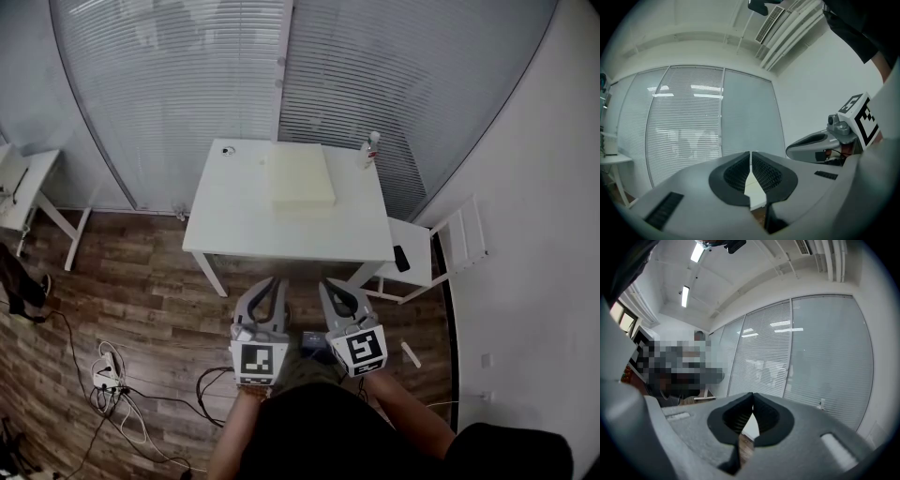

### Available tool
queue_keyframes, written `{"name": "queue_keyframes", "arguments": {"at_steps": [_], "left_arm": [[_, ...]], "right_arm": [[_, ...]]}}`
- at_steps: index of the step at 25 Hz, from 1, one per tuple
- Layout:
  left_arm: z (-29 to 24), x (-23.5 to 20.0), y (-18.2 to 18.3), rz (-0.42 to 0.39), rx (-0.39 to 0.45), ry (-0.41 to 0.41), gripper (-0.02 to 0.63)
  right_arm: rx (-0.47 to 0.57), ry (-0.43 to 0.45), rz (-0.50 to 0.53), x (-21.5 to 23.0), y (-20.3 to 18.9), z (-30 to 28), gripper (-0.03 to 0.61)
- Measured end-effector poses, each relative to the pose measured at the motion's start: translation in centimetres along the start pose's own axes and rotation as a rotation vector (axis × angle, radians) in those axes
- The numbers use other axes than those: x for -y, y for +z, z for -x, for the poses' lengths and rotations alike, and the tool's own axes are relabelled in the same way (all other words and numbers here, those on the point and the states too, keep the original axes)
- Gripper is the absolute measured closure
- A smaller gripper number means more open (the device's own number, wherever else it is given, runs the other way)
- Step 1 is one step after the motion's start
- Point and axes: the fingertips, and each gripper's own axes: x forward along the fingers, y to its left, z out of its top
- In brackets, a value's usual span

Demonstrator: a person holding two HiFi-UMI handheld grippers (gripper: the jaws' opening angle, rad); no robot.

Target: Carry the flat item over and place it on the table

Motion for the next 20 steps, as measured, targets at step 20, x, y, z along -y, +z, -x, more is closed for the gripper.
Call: {"name": "queue_keyframes", "arguments": {"at_steps": [20], "left_arm": [[-0.32,0.24,-0.79,0.001,-0.017,-0.006,0.594]], "right_arm": [[-0.009,0.019,0.006,0.01,-0.45,-0.3,0.58]]}}
